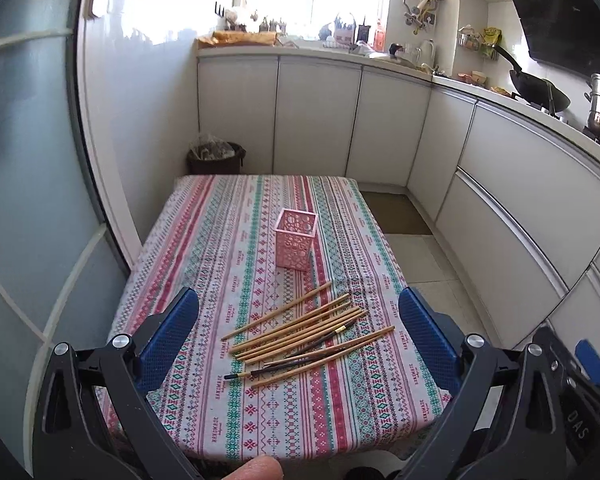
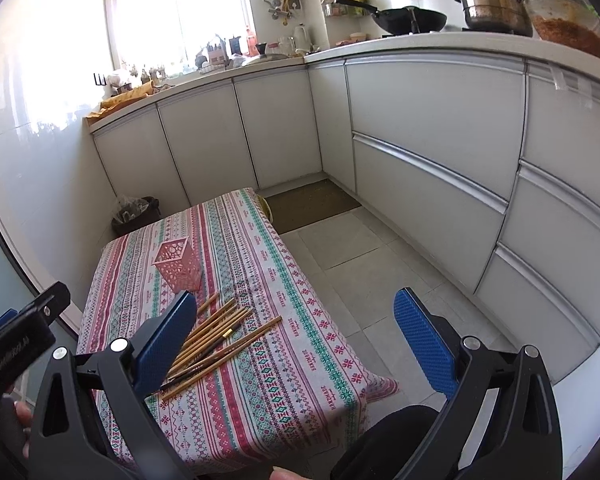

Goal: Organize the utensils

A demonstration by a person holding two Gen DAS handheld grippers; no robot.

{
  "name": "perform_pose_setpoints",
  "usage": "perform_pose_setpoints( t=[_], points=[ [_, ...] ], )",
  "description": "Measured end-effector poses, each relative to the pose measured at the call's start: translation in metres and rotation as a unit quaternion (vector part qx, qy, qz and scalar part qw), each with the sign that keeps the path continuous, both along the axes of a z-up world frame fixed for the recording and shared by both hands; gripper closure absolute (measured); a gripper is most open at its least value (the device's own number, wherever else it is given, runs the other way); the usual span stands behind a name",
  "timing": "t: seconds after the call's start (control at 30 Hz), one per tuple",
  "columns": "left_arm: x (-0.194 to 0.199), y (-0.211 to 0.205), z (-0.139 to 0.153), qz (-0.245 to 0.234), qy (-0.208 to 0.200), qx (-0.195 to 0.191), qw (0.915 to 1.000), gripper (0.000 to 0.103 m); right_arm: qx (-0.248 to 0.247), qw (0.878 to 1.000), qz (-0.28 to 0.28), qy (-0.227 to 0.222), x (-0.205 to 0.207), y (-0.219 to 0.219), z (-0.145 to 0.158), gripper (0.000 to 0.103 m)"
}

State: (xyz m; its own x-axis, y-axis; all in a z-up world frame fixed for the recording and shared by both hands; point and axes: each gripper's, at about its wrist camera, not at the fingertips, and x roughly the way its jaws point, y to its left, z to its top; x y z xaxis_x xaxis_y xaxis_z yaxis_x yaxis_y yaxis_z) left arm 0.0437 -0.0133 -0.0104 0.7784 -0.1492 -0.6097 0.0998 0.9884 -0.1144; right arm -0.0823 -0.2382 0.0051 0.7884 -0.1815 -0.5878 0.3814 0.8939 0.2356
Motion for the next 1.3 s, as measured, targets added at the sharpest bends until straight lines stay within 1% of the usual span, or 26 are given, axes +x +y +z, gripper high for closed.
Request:
perform_pose_setpoints(
  t=[0.07, 0.1, 0.13, 0.17, 0.2, 0.23, 0.27, 0.3, 0.33, 0.4, 0.43, 0.5, 0.57, 0.6, 0.63, 0.67, 0.7, 0.77, 0.8, 0.87, 0.93, 1.0, 1.07, 1.13, 1.2, 1.3],
  points=[
    [0.034, 0.011, -0.006, -0.037, 0.039, -0.053, 0.9971, 0.007, 0.070, 0.997, 0.025, 0.011, 0.012, -0.015, -0.014, 0.007],
    [0.054, 0.011, -0.012, -0.064, 0.063, -0.064, 0.9939, 0.007, 0.115, 0.992, 0.038, 0.020, 0.020, -0.024, -0.025, 0.007],
    [0.075, 0.006, -0.024, -0.102, 0.088, -0.059, 0.9892, 0.007, 0.163, 0.985, 0.048, 0.033, 0.028, -0.034, -0.039, 0.007],
    [0.096, -0.001, -0.040, -0.143, 0.119, -0.051, 0.9812, 0.007, 0.213, 0.974, 0.058, 0.052, 0.040, -0.044, -0.055, 0.007],
    [0.116, -0.010, -0.063, -0.168, 0.172, -0.032, 0.9701, 0.007, 0.254, 0.962, 0.070, 0.072, 0.053, -0.052, -0.071, 0.007],
    [0.132, -0.019, -0.088, -0.170, 0.223, -0.003, 0.9599, 0.007, 0.280, 0.953, 0.073, 0.089, 0.064, -0.058, -0.085, 0.007],
    [0.145, -0.025, -0.109, -0.157, 0.250, 0.032, 0.9550, 0.007, 0.298, 0.947, 0.066, 0.104, 0.075, -0.063, -0.099, 0.007],
    [0.156, -0.031, -0.126, -0.148, 0.256, 0.066, 0.9531, 0.007, 0.305, 0.944, 0.057, 0.115, 0.084, -0.067, -0.111, 0.007],
    [0.167, -0.039, -0.142, -0.149, 0.264, 0.090, 0.9487, 0.007, 0.310, 0.941, 0.051, 0.124, 0.094, -0.070, -0.122, 0.007],
    [0.190, -0.051, -0.170, -0.158, 0.303, 0.105, 0.9338, 0.007, 0.328, 0.933, 0.042, 0.143, 0.113, -0.076, -0.146, 0.007],
    [0.201, -0.053, -0.179, -0.163, 0.323, 0.111, 0.9256, 0.007, 0.345, 0.925, 0.041, 0.151, 0.122, -0.080, -0.159, 0.007],
    [0.225, -0.065, -0.194, -0.171, 0.336, 0.143, 0.9150, 0.008, 0.381, 0.909, 0.045, 0.164, 0.137, -0.088, -0.181, 0.007],
    [0.249, -0.076, -0.206, -0.174, 0.349, 0.162, 0.9063, 0.008, 0.416, 0.891, 0.049, 0.177, 0.149, -0.093, -0.205, 0.007],
    [0.260, -0.081, -0.210, -0.179, 0.360, 0.160, 0.9017, 0.008, 0.441, 0.876, 0.053, 0.189, 0.154, -0.094, -0.217, 0.007],
    [0.268, -0.084, -0.214, -0.182, 0.369, 0.161, 0.8969, 0.009, 0.471, 0.858, 0.061, 0.198, 0.159, -0.094, -0.226, 0.007],
    [0.274, -0.088, -0.217, -0.186, 0.377, 0.167, 0.8921, 0.013, 0.499, 0.839, 0.072, 0.203, 0.163, -0.092, -0.234, 0.007],
    [0.279, -0.091, -0.219, -0.191, 0.382, 0.171, 0.8877, 0.016, 0.507, 0.833, 0.077, 0.208, 0.167, -0.092, -0.237, 0.007],
    [0.284, -0.093, -0.223, -0.201, 0.392, 0.181, 0.8792, 0.026, 0.488, 0.845, 0.069, 0.209, 0.171, -0.093, -0.235, 0.007],
    [0.286, -0.094, -0.224, -0.203, 0.393, 0.188, 0.8769, 0.029, 0.481, 0.850, 0.065, 0.205, 0.173, -0.095, -0.233, 0.007],
    [0.289, -0.092, -0.227, -0.202, 0.397, 0.196, 0.8736, 0.045, 0.475, 0.856, 0.056, 0.197, 0.174, -0.098, -0.231, 0.007],
    [0.292, -0.088, -0.230, -0.200, 0.397, 0.201, 0.8730, 0.055, 0.474, 0.857, 0.046, 0.196, 0.174, -0.099, -0.232, 0.007],
    [0.294, -0.085, -0.229, -0.207, 0.393, 0.195, 0.8743, 0.058, 0.477, 0.855, 0.042, 0.201, 0.175, -0.104, -0.236, 0.007],
    [0.297, -0.086, -0.231, -0.219, 0.393, 0.193, 0.8720, 0.067, 0.472, 0.857, 0.033, 0.203, 0.174, -0.107, -0.237, 0.007],
    [0.297, -0.094, -0.236, -0.226, 0.389, 0.205, 0.8689, 0.068, 0.459, 0.865, 0.019, 0.204, 0.174, -0.111, -0.238, 0.007],
    [0.292, -0.096, -0.233, -0.227, 0.391, 0.202, 0.8687, 0.068, 0.444, 0.872, 0.009, 0.204, 0.172, -0.113, -0.236, 0.007],
    [0.285, -0.089, -0.238, -0.229, 0.388, 0.178, 0.8749, 0.069, 0.423, 0.880, 0.013, 0.216, 0.176, -0.108, -0.235, 0.007]
  ],
)
